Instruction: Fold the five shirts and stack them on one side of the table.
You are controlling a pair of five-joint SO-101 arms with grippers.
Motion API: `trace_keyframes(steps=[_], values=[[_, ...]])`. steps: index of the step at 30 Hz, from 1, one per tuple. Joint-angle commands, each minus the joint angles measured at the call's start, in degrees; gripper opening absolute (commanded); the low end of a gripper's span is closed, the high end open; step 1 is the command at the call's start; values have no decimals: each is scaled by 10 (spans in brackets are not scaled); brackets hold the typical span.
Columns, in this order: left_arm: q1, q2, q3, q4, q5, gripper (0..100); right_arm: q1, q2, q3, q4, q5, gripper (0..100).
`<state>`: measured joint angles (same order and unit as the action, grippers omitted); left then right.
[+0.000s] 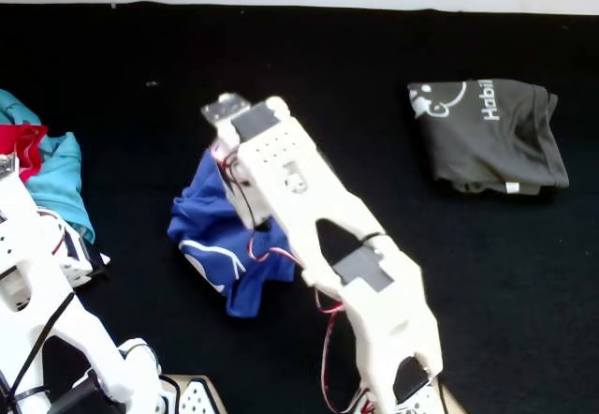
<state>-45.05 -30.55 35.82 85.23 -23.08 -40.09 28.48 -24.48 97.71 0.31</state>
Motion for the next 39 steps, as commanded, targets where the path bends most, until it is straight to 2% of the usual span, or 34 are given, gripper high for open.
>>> trace_keyframes(steps=[1, 6, 14, 19, 24, 29, 31, 34, 35, 39], values=[[-4, -17, -6, -6, -4, 210, 30, -40, 12, -72, 13, 213], [-4, -17, -6, -7, -5, 210, 52, -44, 12, -129, 13, 213], [-2, -17, -6, -40, -5, 210, 65, -85, -92, -77, 14, 213], [-4, -17, -6, -40, -5, 210, 65, -20, -97, -116, 13, 213], [-5, -17, -2, -39, -5, 210, 62, 70, -97, -103, 13, 213], [-3, -17, -6, -39, -5, 210, 34, 82, -97, -90, 18, 211], [-2, -17, -6, -39, -4, 210, 26, 83, -97, -90, 18, 175], [-4, -17, -2, -39, -3, 210, 23, 85, -92, -90, 18, 21], [-3, -17, -1, -39, -3, 210, 25, 85, -92, -88, 18, 0], [-3, -17, -1, -39, -2, 210, 51, 74, -114, -44, 18, 5]])
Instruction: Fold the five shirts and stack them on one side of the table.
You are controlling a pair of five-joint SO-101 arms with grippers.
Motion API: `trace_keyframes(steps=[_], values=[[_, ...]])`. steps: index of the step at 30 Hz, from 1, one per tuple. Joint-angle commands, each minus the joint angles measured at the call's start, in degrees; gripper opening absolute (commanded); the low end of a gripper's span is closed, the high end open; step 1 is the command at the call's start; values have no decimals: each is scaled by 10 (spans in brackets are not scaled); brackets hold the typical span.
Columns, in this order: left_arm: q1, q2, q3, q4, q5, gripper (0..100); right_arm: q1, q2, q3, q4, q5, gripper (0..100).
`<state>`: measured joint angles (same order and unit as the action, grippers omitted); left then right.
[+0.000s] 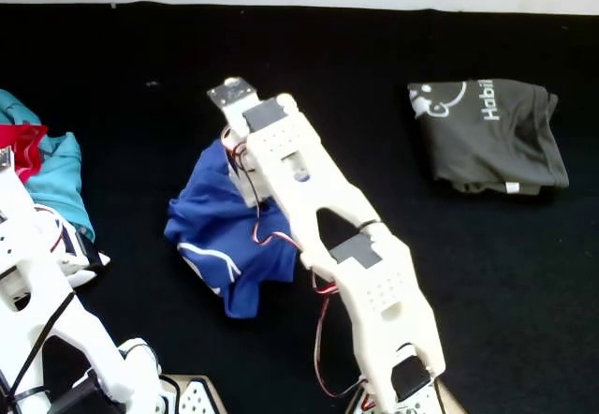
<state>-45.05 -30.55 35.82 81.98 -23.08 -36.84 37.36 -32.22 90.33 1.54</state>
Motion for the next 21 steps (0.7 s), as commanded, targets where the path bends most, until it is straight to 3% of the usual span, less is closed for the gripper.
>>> trace_keyframes(steps=[1, 5, 9, 21], values=[[-4, -17, -1, -6, -2, 210, 29, -22, -54, 44, 5, 7], [7, -13, 3, -10, -2, 210, 78, -72, -140, 91, 5, 6], [62, -13, 6, -8, -3, 210, 131, -129, -200, 106, 6, 6], [222, -11, 39, -91, -1, 213, 355, -256, -216, 106, 93, 6]])
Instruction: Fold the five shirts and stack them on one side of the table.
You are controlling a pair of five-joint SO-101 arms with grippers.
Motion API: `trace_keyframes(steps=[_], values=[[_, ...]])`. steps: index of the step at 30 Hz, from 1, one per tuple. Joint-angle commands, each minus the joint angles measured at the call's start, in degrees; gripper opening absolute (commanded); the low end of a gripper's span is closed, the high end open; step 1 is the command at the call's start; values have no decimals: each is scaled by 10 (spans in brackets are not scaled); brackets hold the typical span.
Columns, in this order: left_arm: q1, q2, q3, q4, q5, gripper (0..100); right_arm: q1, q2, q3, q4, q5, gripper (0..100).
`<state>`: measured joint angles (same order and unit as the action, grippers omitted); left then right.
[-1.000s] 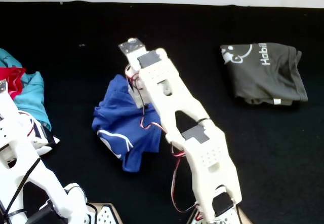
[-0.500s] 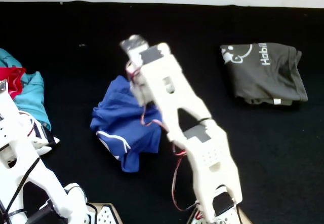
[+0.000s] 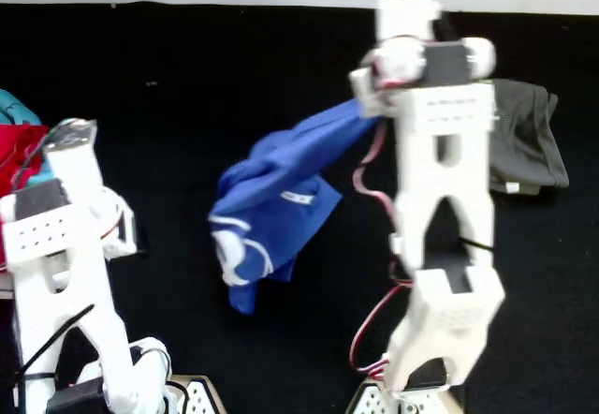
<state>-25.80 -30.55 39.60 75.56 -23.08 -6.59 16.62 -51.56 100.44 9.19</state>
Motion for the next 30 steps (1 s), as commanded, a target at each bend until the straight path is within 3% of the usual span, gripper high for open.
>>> trace_keyframes(steps=[1, 8, 13, 19, 24, 30], values=[[40, -10, 4, -36, -1, 213, 67, -56, -22, 5, 23, 6], [131, 112, -72, -42, 13, 213, 173, -145, -22, 7, 62, 6], [207, 218, -196, 52, 48, 213, 251, -190, 9, 7, 102, 6], [354, 247, -279, 130, 85, 210, 274, -191, 94, 6, 107, 6], [487, 243, -269, 98, 124, 210, 274, -191, 102, 5, 109, 6], [538, 244, -188, -9, 130, 210, 304, -198, 102, 5, 111, 6]])
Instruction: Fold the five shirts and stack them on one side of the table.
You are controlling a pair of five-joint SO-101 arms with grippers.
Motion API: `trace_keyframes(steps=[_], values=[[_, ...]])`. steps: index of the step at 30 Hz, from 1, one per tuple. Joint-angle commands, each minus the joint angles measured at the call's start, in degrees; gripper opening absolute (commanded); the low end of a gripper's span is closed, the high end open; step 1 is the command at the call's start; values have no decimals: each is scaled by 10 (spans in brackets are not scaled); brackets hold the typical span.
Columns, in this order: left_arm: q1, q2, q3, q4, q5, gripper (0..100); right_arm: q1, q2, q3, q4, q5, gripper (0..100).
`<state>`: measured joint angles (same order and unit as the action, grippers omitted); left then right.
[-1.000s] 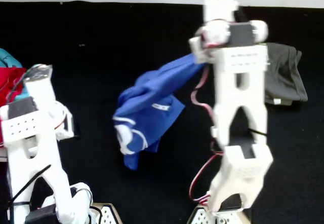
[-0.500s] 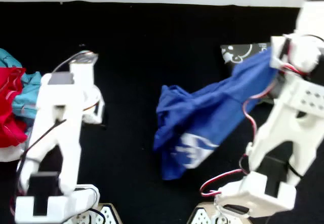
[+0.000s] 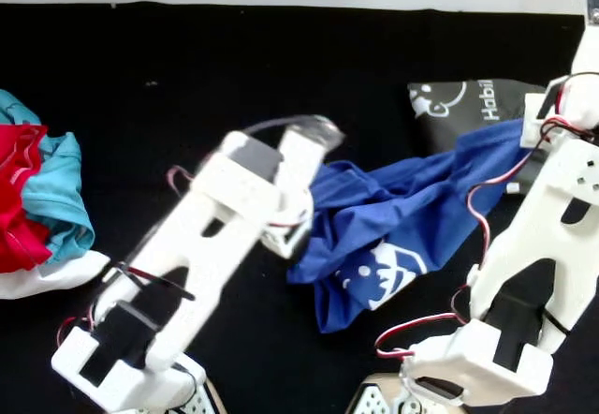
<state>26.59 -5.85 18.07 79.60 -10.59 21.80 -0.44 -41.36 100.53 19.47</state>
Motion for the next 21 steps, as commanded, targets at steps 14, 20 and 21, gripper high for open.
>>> trace_keyframes(steps=[14, 20, 21], values=[[66, -2, 138, -193, 4, 213, 38, -31, 1, 5, 4, 6], [73, -2, 175, -258, 4, 213, 38, -32, 1, 5, 4, 6], [75, -2, 177, -265, 4, 213, 37, -32, 2, 5, 4, 6]])
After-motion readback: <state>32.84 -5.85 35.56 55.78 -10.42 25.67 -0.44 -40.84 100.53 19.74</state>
